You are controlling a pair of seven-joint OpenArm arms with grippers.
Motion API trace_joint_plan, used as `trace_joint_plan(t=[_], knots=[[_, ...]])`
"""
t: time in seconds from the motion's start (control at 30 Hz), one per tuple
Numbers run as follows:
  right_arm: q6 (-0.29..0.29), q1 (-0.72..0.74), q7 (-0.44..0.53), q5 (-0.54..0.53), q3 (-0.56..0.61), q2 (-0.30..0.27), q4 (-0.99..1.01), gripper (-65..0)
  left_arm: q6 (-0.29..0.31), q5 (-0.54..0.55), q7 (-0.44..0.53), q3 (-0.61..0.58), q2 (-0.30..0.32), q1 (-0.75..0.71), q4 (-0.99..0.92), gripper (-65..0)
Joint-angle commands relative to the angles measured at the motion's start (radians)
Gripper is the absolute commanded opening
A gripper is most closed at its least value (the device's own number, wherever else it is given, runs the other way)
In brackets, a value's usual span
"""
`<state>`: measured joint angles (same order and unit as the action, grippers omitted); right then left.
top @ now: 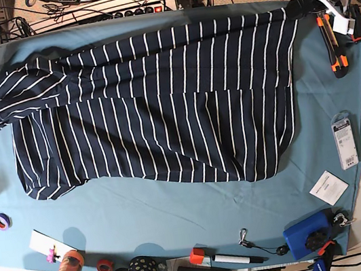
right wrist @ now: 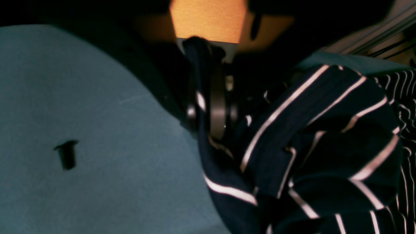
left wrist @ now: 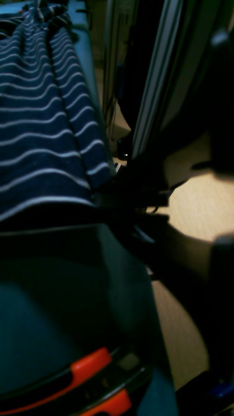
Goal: Layout the t-shirt on the table in an organized manner, then fold the t-shirt properly
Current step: 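Drag the folded shirt edge away from the arms with both grippers, then release the shirt with the left gripper and move the right gripper to the shirt's side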
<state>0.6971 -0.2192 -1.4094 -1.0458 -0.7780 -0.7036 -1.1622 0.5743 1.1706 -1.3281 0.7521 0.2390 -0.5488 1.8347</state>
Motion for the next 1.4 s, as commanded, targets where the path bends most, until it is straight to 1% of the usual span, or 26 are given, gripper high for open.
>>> trace_joint_plan(t=[0.0, 0.03, 0.07, 0.23, 0.3, 0.43, 0.5, 0.57, 0.63, 0.67, 0.77, 0.83, 0.93, 0.97, 1.03, 1.13, 1.2, 1.37], knots=[[0.001, 0.003, 0.013, -0.012, -0.008, -0.036, -0.014, -54.9, 0.002, 0.016, 0.012, 0.006, 0.016, -0.005, 0.016, -49.9], [0.001, 0.003, 0.013, -0.013, -0.008, -0.037, -0.014, -51.5, 0.001, 0.016, 0.012, 0.006, 0.016, -0.005, 0.016, -45.8], [0.001, 0.004, 0.013, -0.013, -0.008, -0.037, -0.014, -50.6, 0.000, 0.016, 0.012, 0.006, 0.016, -0.005, 0.016, -43.4], [0.001, 0.003, 0.013, -0.026, -0.008, -0.039, -0.014, -50.6, 0.000, 0.016, 0.011, 0.006, 0.016, -0.005, 0.026, -42.9], [0.001, 0.003, 0.013, -0.072, -0.011, -0.041, -0.014, -50.6, 0.000, 0.016, 0.012, 0.006, 0.016, -0.005, 0.050, -42.9], [0.001, 0.006, 0.013, -0.199, -0.041, -0.044, -0.014, -50.6, 0.002, 0.015, 0.014, 0.006, 0.016, 0.004, 0.141, -42.8], [0.001, 0.006, 0.013, -0.261, -0.075, -0.044, -0.014, -50.6, 0.008, 0.010, 0.055, 0.006, 0.016, 0.006, 0.190, -42.8], [0.001, 0.006, 0.013, -0.319, -0.113, -0.044, -0.014, -50.6, 0.007, -0.008, 0.124, 0.005, 0.016, 0.006, 0.223, -42.9], [0.001, 0.006, 0.013, -0.354, -0.145, -0.044, -0.014, -50.6, 0.007, -0.077, 0.186, 0.002, 0.016, 0.021, 0.231, -43.1], [0.001, 0.006, 0.013, -0.357, -0.155, -0.044, -0.014, -50.6, 0.006, -0.130, 0.200, -0.002, 0.016, 0.034, 0.228, -43.1], [0.001, 0.006, 0.013, -0.356, -0.160, -0.043, -0.014, -50.6, 0.008, -0.269, 0.191, -0.042, 0.016, 0.088, 0.204, -43.0], [0.001, 0.017, 0.013, -0.345, -0.160, -0.038, -0.014, -50.6, 0.008, -0.316, 0.192, -0.099, 0.018, 0.111, 0.192, -43.0], [0.001, 0.067, 0.013, -0.286, -0.160, -0.032, -0.014, -50.6, 0.005, -0.380, 0.192, -0.219, 0.025, 0.140, 0.192, -43.0], [0.001, 0.083, 0.013, -0.266, -0.160, -0.031, -0.014, -50.6, -0.005, -0.422, 0.193, -0.260, 0.028, 0.150, 0.192, -43.0], [0.001, 0.120, 0.013, -0.229, -0.160, -0.025, -0.014, -50.6, -0.049, -0.533, 0.198, -0.330, 0.027, 0.173, 0.192, -43.0], [0.001, 0.153, 0.013, -0.201, -0.160, -0.025, -0.014, -50.6, -0.116, -0.656, 0.257, -0.398, 0.027, 0.200, 0.192, -43.0], [0.001, 0.156, 0.013, -0.199, -0.159, -0.025, -0.014, -50.6, -0.132, -0.682, 0.270, -0.425, 0.027, 0.221, 0.191, -43.0], [0.001, 0.155, 0.013, -0.187, -0.159, -0.025, -0.014, -50.6, -0.133, -0.707, 0.263, -0.449, 0.027, 0.263, 0.158, -43.0]])
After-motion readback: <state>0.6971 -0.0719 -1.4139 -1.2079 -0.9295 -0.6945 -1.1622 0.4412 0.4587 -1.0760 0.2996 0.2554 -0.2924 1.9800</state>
